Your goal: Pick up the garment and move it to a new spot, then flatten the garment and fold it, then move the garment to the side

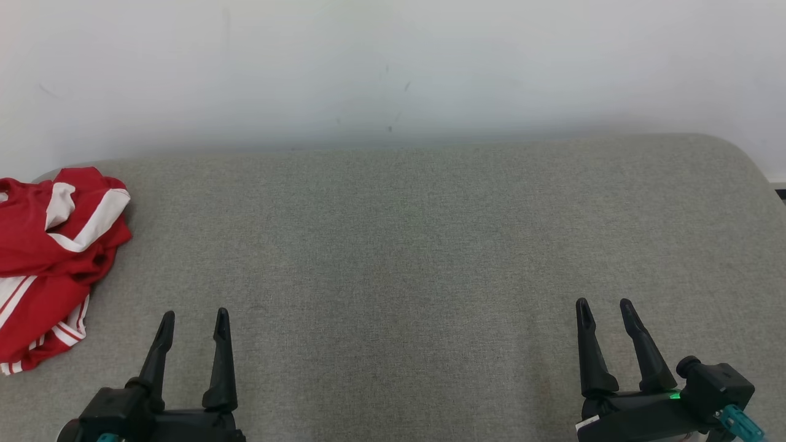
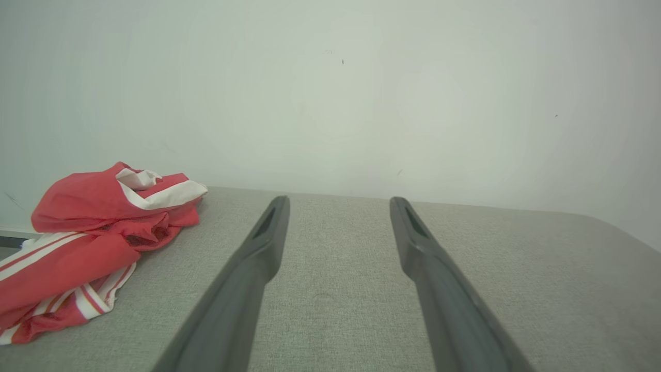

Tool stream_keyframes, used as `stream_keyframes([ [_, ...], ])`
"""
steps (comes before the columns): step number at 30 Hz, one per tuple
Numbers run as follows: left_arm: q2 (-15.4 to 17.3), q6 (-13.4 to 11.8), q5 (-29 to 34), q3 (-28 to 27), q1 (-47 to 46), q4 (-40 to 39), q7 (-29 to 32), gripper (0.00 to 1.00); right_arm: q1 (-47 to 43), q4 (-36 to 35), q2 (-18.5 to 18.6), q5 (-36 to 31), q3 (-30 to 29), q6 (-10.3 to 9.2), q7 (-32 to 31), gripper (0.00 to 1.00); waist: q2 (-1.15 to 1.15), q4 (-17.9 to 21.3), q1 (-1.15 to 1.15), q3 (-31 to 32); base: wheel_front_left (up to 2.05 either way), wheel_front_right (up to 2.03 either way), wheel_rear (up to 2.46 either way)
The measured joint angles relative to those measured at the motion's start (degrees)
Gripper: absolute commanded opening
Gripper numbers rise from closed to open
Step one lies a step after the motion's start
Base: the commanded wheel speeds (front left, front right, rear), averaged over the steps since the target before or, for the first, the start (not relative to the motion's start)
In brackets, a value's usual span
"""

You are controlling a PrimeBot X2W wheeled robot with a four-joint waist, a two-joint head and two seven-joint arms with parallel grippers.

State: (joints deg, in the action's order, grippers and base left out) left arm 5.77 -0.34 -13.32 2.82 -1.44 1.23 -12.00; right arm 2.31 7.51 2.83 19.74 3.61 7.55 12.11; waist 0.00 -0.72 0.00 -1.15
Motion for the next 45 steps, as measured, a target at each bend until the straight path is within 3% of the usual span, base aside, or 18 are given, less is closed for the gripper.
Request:
stream_keyframes([
  [21,0.32,-0.64,8.5,-0.01,0.21,-1.7,-2.22,1.0,0.01,-0.66,0.1,-8.88,0.91,0.0,2.15,1.0,0.0,-0.34,0.0,-0.33,0.0,0.0,0.0],
  [26,0.08,0.88,8.78,-0.45,0.52,-1.98,-2.82,1.0,-0.03,-0.73,0.11,-10.24,1.2,0.0,2.65,1.0,0.0,-0.38,0.0,-0.15,0.0,0.0,0.0],
  [45,-1.82,5.43,6.72,-2.9,0.85,-0.41,-3.12,1.0,-0.09,1.26,0.7,-3.12,2.49,0.0,3.02,1.0,0.0,-0.39,0.0,-0.02,0.0,0.0,0.0],
])
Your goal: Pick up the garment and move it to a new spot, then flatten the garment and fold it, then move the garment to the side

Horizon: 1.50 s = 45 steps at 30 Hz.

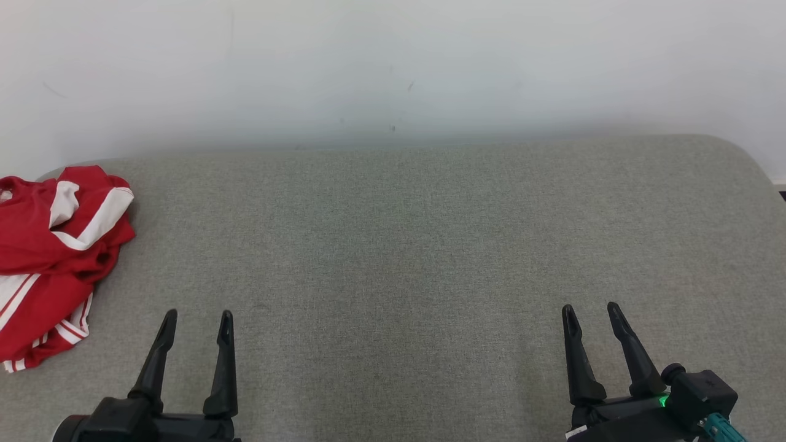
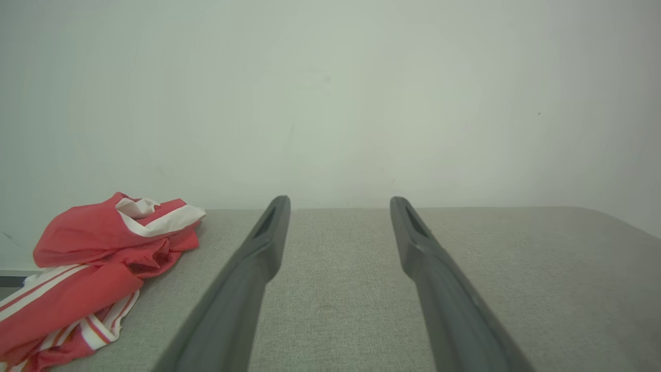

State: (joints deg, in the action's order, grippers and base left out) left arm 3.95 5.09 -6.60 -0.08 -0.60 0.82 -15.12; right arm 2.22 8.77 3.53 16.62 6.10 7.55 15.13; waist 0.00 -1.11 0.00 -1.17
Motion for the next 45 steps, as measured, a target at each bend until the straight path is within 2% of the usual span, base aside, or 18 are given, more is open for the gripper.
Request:
stream_keyframes([
  [14,-0.63,0.94,-0.12,-0.52,0.0,1.2,0.0,1.0,0.06,0.57,0.2,0.44,0.05,0.0,0.0,1.0,0.0,-0.07,0.0,0.16,0.0,0.0,0.0],
  [22,-0.9,0.81,-0.1,-1.16,-0.02,1.87,0.0,1.0,-0.01,0.41,0.29,0.41,-0.44,0.0,0.0,1.0,0.0,-1.79,0.0,-0.24,0.0,0.0,0.0],
  [32,-0.98,-0.07,-0.05,-2.01,-0.05,2.59,0.0,1.0,-0.46,0.55,0.29,0.18,-0.51,0.0,0.01,1.0,0.0,-7.41,0.0,-0.64,0.0,0.0,0.0],
  [45,-1.02,-1.09,-0.16,-2.92,0.19,3.3,0.0,1.0,-1.07,0.49,0.29,-0.08,-0.63,0.0,0.0,1.0,0.0,-17.77,0.0,-1.29,0.0,0.0,0.0],
])
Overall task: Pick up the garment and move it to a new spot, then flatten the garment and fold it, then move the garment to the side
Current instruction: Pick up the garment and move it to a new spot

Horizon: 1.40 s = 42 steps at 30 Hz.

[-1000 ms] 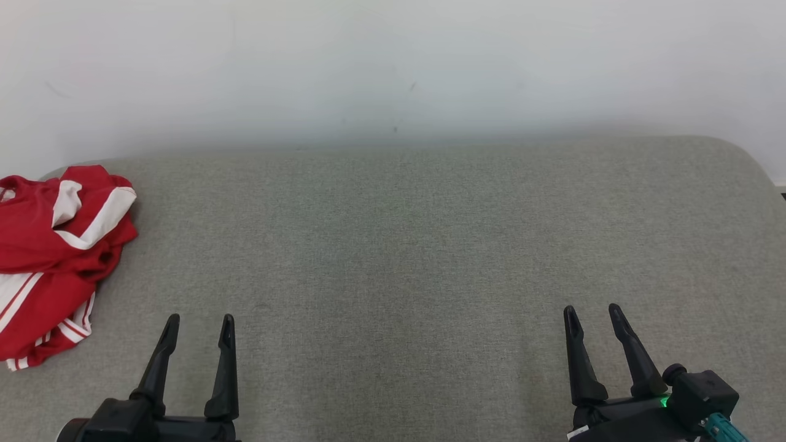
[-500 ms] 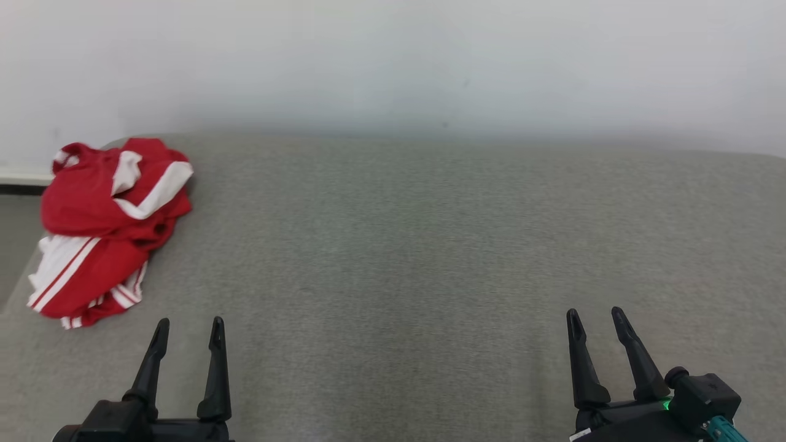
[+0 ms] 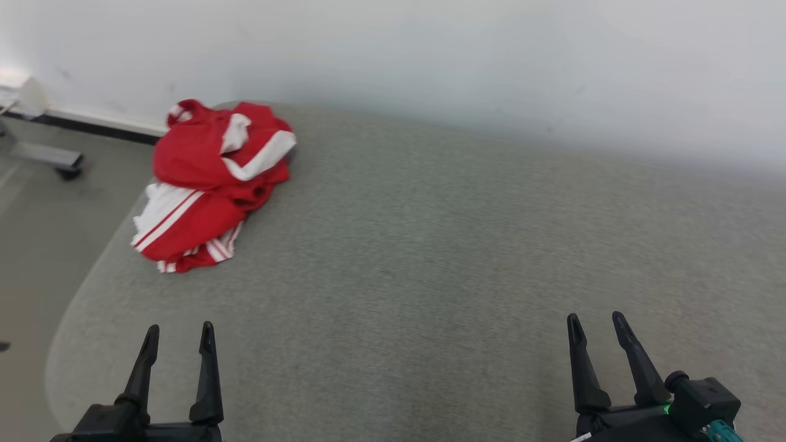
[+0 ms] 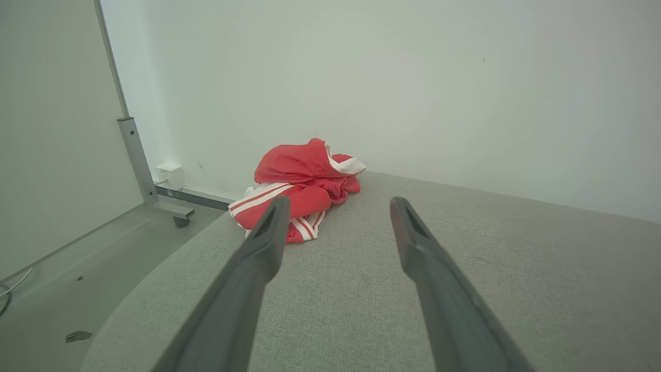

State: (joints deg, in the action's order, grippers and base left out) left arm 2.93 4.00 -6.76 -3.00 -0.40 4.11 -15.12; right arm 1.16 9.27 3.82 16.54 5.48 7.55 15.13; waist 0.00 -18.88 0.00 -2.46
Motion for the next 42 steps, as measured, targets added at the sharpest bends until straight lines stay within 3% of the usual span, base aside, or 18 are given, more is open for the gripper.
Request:
stream_keyframes([
  [11,-0.02,-0.91,-0.52,-1.19,1.04,0.35,0.0,1.0,-0.05,0.71,0.0,-0.04,0.97,0.0,0.0,1.0,0.0,-8.51,0.0,0.13,0.0,0.0,0.0],
  [17,-0.01,-2.07,-1.22,-2.36,2.38,-1.02,0.0,1.0,1.15,1.55,0.29,-0.05,2.64,0.0,0.0,1.0,0.0,-10.75,0.0,-0.27,0.0,0.0,0.0],
  [26,-0.01,-2.96,-2.46,-3.15,3.21,-1.01,0.0,1.0,1.66,2.5,0.84,0.44,3.08,0.0,0.0,1.0,0.0,-10.64,0.0,0.09,0.0,0.0,0.0],
  [31,0.37,-0.91,-2.13,-3.49,1.2,1.01,0.0,1.0,1.1,2.35,0.87,0.3,1.92,0.0,0.0,1.0,0.0,-9.75,0.0,0.62,0.0,0.0,0.0],
  [42,3.72,1.55,-4.05,-6.1,-18.94,5.26,0.0,1.0,3.76,-0.42,5.2,-0.52,-1.72,0.0,-0.09,1.0,0.0,-4.72,0.0,-3.48,0.0,0.0,0.0],
])
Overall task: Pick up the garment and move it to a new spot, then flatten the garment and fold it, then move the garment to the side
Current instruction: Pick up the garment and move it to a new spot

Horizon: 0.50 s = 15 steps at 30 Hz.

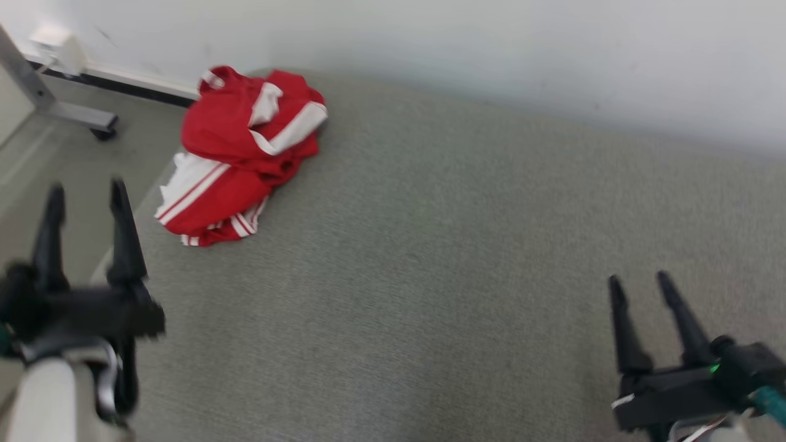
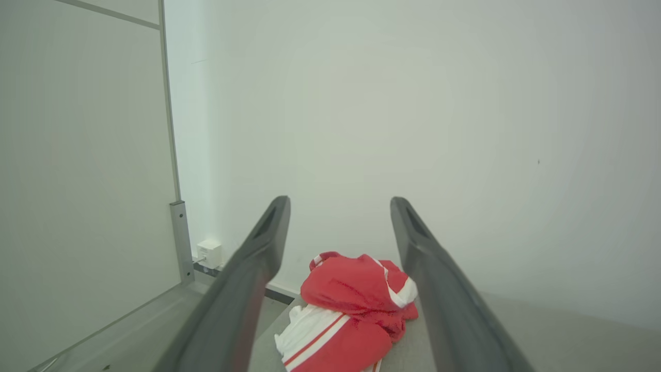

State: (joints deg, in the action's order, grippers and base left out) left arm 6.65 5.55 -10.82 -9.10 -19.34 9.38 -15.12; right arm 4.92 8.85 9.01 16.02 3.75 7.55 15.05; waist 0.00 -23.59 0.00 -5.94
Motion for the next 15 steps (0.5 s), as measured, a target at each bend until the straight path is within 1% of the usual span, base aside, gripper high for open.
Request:
stream_keyframes([
  [3,1.0,0.12,-0.47,-0.21,-5.38,1.75,0.0,1.0,0.96,-0.96,1.56,0.0,-1.56,0.01,-0.24,1.0,0.0,1.04,0.0,-1.89,0.0,0.0,0.0],
  [4,2.5,0.51,-1.59,-0.01,-13.16,4.92,0.16,1.0,2.05,-2.67,3.44,0.03,-4.56,0.01,-0.47,1.0,0.0,2.81,0.0,-5.22,0.0,0.0,0.0],
  [7,3.88,0.58,-2.03,0.35,-20.49,7.7,0.58,1.0,2.63,-4.38,5.0,0.07,-7.46,0.0,-0.67,1.0,-0.01,4.66,0.02,-8.8,0.0,0.0,0.0],
  [11,6.95,0.56,-2.4,-0.43,-28.26,12.05,1.1,1.0,3.67,-6.97,6.09,0.38,-10.28,0.0,-0.71,1.0,-0.01,7.3,0.02,-13.4,0.0,0.0,0.0],
  [15,8.91,0.51,-2.75,-0.67,-34.11,17.84,2.34,1.0,3.9,-8.38,6.32,0.53,-12.38,0.0,-0.59,1.0,-0.02,10.27,0.02,-17.52,0.0,0.0,0.0],
])
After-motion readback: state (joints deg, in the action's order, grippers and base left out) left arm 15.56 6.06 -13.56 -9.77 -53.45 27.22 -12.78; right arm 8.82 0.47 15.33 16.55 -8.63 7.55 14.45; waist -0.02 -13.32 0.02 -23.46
